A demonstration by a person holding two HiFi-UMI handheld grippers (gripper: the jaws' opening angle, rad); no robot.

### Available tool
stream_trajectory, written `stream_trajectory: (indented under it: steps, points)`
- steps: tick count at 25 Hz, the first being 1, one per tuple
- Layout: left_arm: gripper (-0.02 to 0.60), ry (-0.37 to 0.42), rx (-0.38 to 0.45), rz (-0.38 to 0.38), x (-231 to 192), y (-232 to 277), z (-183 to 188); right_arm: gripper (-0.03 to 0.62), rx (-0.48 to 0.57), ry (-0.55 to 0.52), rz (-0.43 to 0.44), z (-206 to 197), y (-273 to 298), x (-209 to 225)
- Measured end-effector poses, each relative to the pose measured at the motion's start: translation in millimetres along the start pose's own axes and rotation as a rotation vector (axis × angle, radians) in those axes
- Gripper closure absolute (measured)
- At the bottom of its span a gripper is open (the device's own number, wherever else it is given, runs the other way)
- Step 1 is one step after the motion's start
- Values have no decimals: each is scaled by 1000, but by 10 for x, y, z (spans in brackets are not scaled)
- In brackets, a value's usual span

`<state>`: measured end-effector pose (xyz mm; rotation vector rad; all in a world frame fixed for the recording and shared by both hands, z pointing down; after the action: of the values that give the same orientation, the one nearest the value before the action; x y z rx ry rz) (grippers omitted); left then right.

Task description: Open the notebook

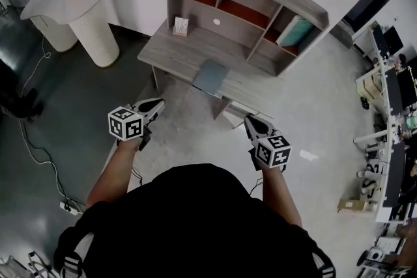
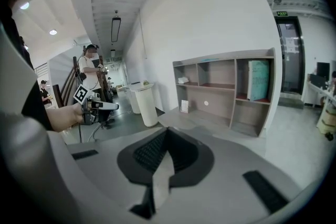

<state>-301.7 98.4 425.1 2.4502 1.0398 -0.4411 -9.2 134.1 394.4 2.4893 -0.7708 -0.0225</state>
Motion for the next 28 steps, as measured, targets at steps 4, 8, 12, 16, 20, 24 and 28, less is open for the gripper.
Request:
stream_trajectory:
  steps: [4,8,12,16,20,24,28]
  points:
    - [573,-16,7,6,-80,-89,-17,594,-15,-5,8,-11,66,-102]
    - [573,-42,5,3,-93,-136,-80,594,-6,-7,8,52,80,-137]
    - [573,-34,-35,3,-88,-104,-182,594,-8,7,10,-8,96,-145]
    - [572,-18,-38,-4,-54,-33,-166,594,-15,19,9,-61,128,-95]
    - [572,-17,-32,6,-85,-39,-141,594,1,10,15,11,177,-56]
    - [572,-18,-36,26,-138,-88,-137,594,10,8,20,68,245,-11]
    - [573,-35,-31,57,-258,-81,-102,594,6,9,30,83,304,38]
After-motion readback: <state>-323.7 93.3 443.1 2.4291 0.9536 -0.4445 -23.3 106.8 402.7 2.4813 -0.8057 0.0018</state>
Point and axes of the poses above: the fingertips, and each gripper's own axes: y forward along the fingers, x to its right, z out of its top, the point moved 1 cm from there along -y, backward along the fingers
